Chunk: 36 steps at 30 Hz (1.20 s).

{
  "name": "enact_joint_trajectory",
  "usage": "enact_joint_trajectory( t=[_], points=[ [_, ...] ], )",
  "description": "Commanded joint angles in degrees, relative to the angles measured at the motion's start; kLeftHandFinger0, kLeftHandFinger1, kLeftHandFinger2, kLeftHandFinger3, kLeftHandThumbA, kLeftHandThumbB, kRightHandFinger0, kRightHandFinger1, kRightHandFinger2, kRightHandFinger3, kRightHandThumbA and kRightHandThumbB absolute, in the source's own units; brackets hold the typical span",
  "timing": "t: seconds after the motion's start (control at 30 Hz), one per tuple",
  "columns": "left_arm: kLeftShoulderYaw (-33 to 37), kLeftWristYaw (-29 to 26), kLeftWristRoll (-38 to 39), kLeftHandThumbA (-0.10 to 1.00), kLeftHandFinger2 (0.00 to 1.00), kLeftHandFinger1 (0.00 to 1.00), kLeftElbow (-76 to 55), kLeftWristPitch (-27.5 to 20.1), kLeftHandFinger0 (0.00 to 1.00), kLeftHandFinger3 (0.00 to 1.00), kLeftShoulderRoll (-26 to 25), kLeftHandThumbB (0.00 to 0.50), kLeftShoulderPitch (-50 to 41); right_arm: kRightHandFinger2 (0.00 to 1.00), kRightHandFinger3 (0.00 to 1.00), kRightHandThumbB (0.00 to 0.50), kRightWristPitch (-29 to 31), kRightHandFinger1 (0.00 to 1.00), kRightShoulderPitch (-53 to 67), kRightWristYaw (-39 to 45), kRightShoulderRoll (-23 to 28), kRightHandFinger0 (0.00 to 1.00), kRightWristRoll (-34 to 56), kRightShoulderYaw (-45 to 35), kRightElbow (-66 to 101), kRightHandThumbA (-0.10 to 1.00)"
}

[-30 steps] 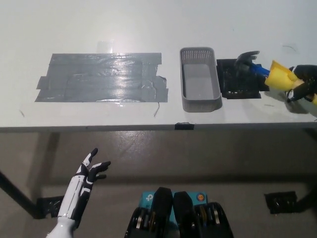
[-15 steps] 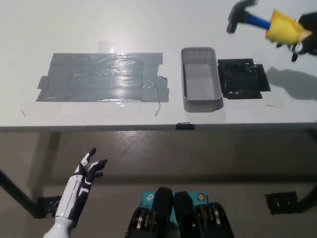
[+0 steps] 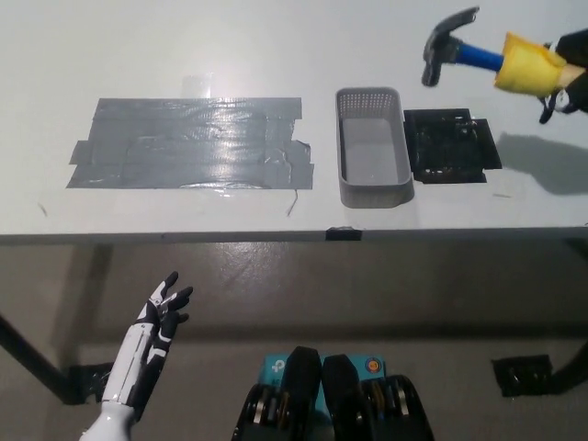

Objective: The robot picks the hammer with right hand and hits the black area on the desk and places it back.

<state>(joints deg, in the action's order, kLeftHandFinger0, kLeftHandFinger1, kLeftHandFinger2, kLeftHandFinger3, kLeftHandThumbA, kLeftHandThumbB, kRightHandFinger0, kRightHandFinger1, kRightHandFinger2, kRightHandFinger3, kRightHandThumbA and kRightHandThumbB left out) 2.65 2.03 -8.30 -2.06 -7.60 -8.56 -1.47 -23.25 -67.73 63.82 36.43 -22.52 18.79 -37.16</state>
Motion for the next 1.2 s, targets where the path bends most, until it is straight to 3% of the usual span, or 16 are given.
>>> enact_joint_trajectory(
  t=[0.0, 0.1, 0.27, 0.37, 0.4, 0.47, 0.57, 0.63, 0.7, 0.73, 0.8, 0.9, 0.97, 1.03, 1.17],
  points=[
    [-0.1, 0.6, 0.5, 0.96, 0.88, 0.91, -2.1, -1.9, 0.87, 1.0, -0.7, 0.0, 0.6, 0.9, 0.97, 0.098, 2.1, 0.48, -2.6, -1.4, 2.2, 0.0, 1.2, -0.3, -0.1, -0.1],
    [-0.1, 0.5, 0.3, 0.96, 0.88, 0.9, -2.3, -1.9, 0.87, 1.0, -0.7, 0.0, 0.4, 0.96, 0.99, 0.116, 4.1, 0.51, -1.8, -2.6, 2.4, 0.0, 1.0, 0.1, -0.8, -0.1],
    [-0.1, 0.4, 0.1, 0.94, 0.86, 0.89, -2.5, -2.2, 0.84, 1.0, -0.8, 0.0, 0.5, 1.0, 0.87, 0.146, 4.3, 0.66, -1.7, -3.4, 2.6, 0.04, -0.8, 1.9, -1.3, -0.1],
    [-0.1, 0.4, 0.0, 0.94, 0.86, 0.89, -2.2, -2.2, 0.84, 1.0, -0.8, 0.0, 0.8, 0.96, 0.67, 0.134, 4.1, 0.65, -2.0, -3.6, 2.6, 0.11, -0.4, 1.8, -2.6, -0.1],
    [-0.1, 0.4, 0.1, 0.94, 0.86, 0.89, -2.1, -2.5, 0.84, 1.0, -0.9, 0.0, 0.8, 0.94, 0.65, 0.131, 6.5, 0.63, -2.0, -3.8, 2.8, 0.09, -0.6, 2.2, -3.1, -0.1],
    [-0.1, 0.4, 0.0, 0.95, 0.87, 0.89, -2.2, -2.0, 0.84, 1.0, -0.7, 0.003, 0.8, 0.91, 0.64, 0.133, 5.6, 0.59, -2.1, -4.1, 2.7, 0.02, -0.8, 2.2, -3.5, -0.1],
    [-0.1, 0.7, 0.5, 0.95, 0.87, 0.89, -2.4, -1.6, 0.84, 1.0, -0.7, 0.0, 0.8, 0.93, 0.68, 0.135, 6.5, 0.63, -1.9, -5.1, 2.7, 0.07, -1.2, 2.6, -3.4, -0.1],
    [0.0, 0.4, 0.1, 0.95, 0.87, 0.88, -2.4, -1.8, 0.83, 1.0, -0.6, 0.0, 0.7, 0.92, 0.6, 0.138, 5.8, 0.64, -1.6, -5.1, 2.6, 0.08, -0.8, 2.3, -3.5, -0.1],
    [-0.1, 0.4, 0.1, 0.94, 0.87, 0.89, -2.4, -1.7, 0.84, 1.0, -0.6, 0.0, 0.8, 0.95, 0.66, 0.138, 5.6, 0.64, -1.8, -5.1, 2.4, 0.05, -0.8, 2.4, -3.9, -0.1],
    [-0.1, 0.3, 0.1, 0.94, 0.87, 0.89, -2.4, -1.9, 0.84, 1.0, -0.6, 0.0, 0.8, 0.96, 0.74, 0.147, 6.0, 0.64, -1.9, -5.1, 2.3, 0.05, -0.9, 2.6, -3.9, -0.1],
    [-0.1, 0.3, 0.0, 0.94, 0.87, 0.89, -2.3, -1.9, 0.84, 1.0, -0.6, 0.0, 0.8, 0.99, 0.8, 0.163, 5.9, 0.68, -1.9, -5.3, 2.2, 0.1, -0.7, 2.4, -4.1, -0.1],
    [-0.1, 0.6, 0.4, 0.95, 0.87, 0.9, -2.3, -1.8, 0.84, 1.0, -0.6, 0.0, 0.8, 0.92, 0.67, 0.162, 5.4, 0.63, -1.8, -5.2, 2.2, 0.04, -0.3, 2.1, -3.8, -0.1],
    [-0.1, 0.5, 0.5, 0.93, 0.87, 0.9, -2.2, -2.3, 0.84, 1.0, -0.6, 0.0, 0.8, 0.88, 0.65, 0.15, 6.2, 0.58, -1.8, -5.4, 2.1, 0.0, -0.3, 2.3, -4.0, -0.1],
    [-0.1, 0.4, 0.4, 0.93, 0.87, 0.89, -2.2, -2.3, 0.84, 1.0, -0.5, 0.0, 0.8, 0.97, 0.79, 0.144, 4.7, 0.62, -1.3, -6.6, 2.0, 0.02, -0.6, 1.8, -2.8, -0.1],
    [0.0, 0.5, 0.5, 0.93, 0.87, 0.89, -2.0, -2.3, 0.83, 1.0, -0.5, 0.0, 0.6, 0.93, 0.95, 0.13, 3.8, 0.58, -0.6, -8.8, 1.9, 0.0, 1.7, -1.5, -2.1, -0.1]
  ],
)
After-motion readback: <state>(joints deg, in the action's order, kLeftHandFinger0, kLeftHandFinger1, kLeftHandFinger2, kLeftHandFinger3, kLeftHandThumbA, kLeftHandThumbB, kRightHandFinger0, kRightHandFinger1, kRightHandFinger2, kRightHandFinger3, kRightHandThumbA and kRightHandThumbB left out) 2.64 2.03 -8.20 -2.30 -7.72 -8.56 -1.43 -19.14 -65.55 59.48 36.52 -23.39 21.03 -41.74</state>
